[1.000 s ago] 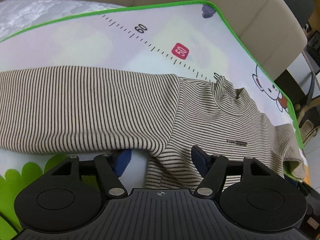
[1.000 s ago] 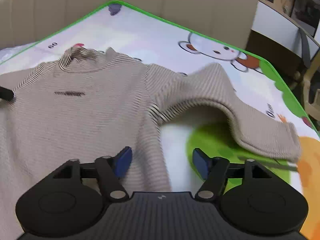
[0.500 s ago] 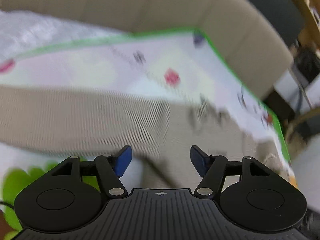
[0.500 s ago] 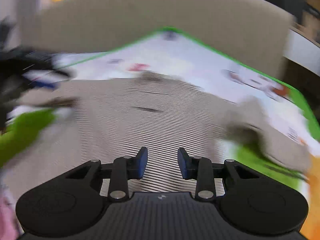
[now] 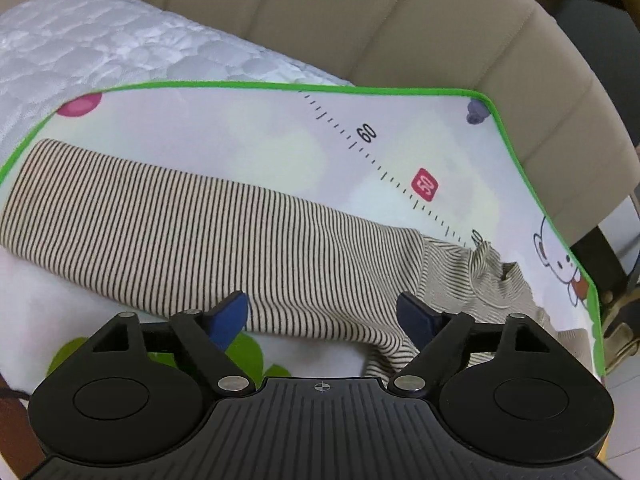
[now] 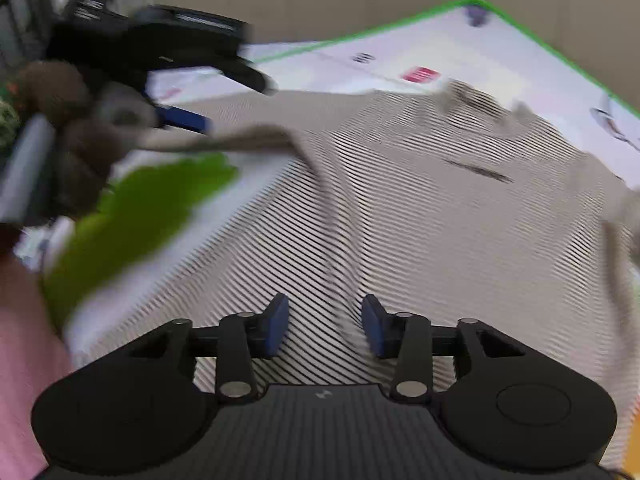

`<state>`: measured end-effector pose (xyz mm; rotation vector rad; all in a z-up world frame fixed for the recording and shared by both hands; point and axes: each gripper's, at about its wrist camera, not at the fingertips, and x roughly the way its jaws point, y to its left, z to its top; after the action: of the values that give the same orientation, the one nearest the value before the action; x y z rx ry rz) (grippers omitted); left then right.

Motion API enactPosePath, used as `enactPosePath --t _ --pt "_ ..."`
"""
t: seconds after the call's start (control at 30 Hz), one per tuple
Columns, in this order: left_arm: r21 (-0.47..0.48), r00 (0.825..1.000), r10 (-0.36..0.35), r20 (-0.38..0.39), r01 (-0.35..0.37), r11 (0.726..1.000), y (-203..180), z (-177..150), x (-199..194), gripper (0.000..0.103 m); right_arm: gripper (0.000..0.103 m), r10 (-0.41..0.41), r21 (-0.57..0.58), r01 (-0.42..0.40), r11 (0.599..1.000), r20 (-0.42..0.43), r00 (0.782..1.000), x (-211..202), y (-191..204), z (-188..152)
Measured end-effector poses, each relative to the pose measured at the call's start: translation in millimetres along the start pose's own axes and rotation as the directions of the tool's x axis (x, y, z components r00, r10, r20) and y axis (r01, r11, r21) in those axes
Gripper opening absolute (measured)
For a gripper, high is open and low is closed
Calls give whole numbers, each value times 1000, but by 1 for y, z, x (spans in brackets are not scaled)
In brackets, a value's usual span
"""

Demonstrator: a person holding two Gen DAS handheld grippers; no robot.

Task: Fold clothes
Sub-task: 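Open both tools and lay the shirt flat on the mat, then grasp the sleeve cuff with the left tool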

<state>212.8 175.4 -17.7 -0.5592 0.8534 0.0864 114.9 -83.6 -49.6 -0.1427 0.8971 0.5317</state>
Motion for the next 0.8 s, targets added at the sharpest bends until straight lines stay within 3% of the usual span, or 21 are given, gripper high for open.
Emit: enactPosePath --t 0.07,0.13,0.2,0.27,0.3,0.37,0.5,0.57,0.8 --pt "-50 998 39 43 -36 998 6 0 -6 87 50 -14 36 12 999 51 999 -3 -7 -16" --pt "-124 985 123 124 -108 986 15 2 -18 87 55 -14 71 6 997 111 994 -6 -8 -28" --pt "-191 947 237 215 -197 962 25 6 -31 87 68 -29 79 17 997 156 987 -5 -1 -36" --pt "-245 888 362 284 -298 923 34 8 -42 90 75 -56 52 47 998 186 981 -1 9 -40" --pt "-269 868 404 290 -331 905 39 8 -44 92 77 -71 34 65 997 196 978 0 14 -41" --pt "-322 845 461 272 -371 871 52 9 -42 93 78 -85 21 83 996 208 975 1 17 -42" --pt "-371 827 529 191 -439 819 68 10 -27 93 80 -55 49 45 998 214 975 -2 11 -42" --pt "-394 828 539 155 -448 802 74 8 -22 92 82 -53 40 46 998 215 975 -2 12 -44" --pt "-437 834 543 99 -454 777 89 3 -13 86 84 -42 39 35 999 208 977 -7 12 -43"
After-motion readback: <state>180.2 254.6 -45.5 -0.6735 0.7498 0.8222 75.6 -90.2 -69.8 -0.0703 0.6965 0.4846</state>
